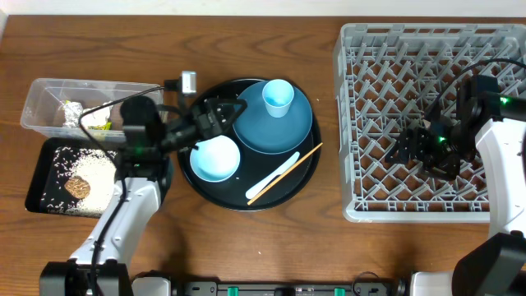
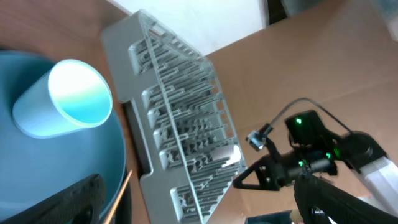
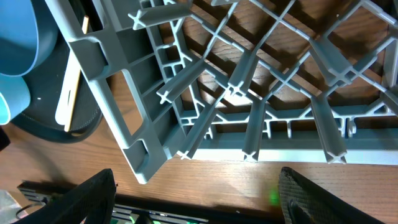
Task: Sort waste into correct bins and load items into the dishwasher rack
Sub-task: 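Reach the left gripper to the light-blue cup and grasp it, then lift the light-blue cup and pass it to the right gripper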
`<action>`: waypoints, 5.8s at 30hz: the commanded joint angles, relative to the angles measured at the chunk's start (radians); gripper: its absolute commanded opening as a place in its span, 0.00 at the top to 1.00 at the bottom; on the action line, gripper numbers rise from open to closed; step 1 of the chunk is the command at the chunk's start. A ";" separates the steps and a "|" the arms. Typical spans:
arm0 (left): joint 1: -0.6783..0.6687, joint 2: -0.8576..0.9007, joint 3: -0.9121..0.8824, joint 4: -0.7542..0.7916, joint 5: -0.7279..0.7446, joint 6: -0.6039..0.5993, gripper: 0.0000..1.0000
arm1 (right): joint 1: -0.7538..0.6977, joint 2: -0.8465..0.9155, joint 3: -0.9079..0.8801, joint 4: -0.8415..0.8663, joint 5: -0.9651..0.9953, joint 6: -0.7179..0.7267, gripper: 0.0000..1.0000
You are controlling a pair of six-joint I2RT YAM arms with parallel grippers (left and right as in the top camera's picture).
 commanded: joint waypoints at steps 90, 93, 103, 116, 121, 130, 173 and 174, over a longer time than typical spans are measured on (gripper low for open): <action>-0.096 0.131 0.359 -0.409 0.385 0.199 0.94 | 0.003 -0.064 0.008 -0.080 -0.954 -0.739 0.22; -0.135 0.131 0.359 -0.406 0.417 0.198 0.94 | 0.031 -0.064 0.008 -0.083 -1.022 -0.803 0.22; -0.235 0.131 0.359 -0.370 0.436 0.194 0.94 | 0.096 -0.064 0.007 -0.082 -1.116 -0.928 0.20; -0.237 0.131 0.359 -0.286 0.417 0.143 0.94 | 0.192 -0.064 0.007 -0.070 -1.184 -1.030 0.18; -0.237 0.131 0.359 -0.189 0.410 0.080 0.94 | 0.216 -0.064 0.008 -0.065 -1.221 -1.075 0.19; -0.252 0.131 0.359 -0.171 0.399 0.064 0.94 | 0.222 -0.063 0.008 -0.029 -1.221 -1.075 0.20; -0.288 0.131 0.359 -0.168 0.377 0.065 0.94 | 0.247 -0.063 0.008 0.062 -1.216 -1.070 0.89; -0.288 0.131 0.358 -0.168 0.372 0.065 0.93 | 0.247 -0.063 0.008 0.063 -1.220 -1.070 0.89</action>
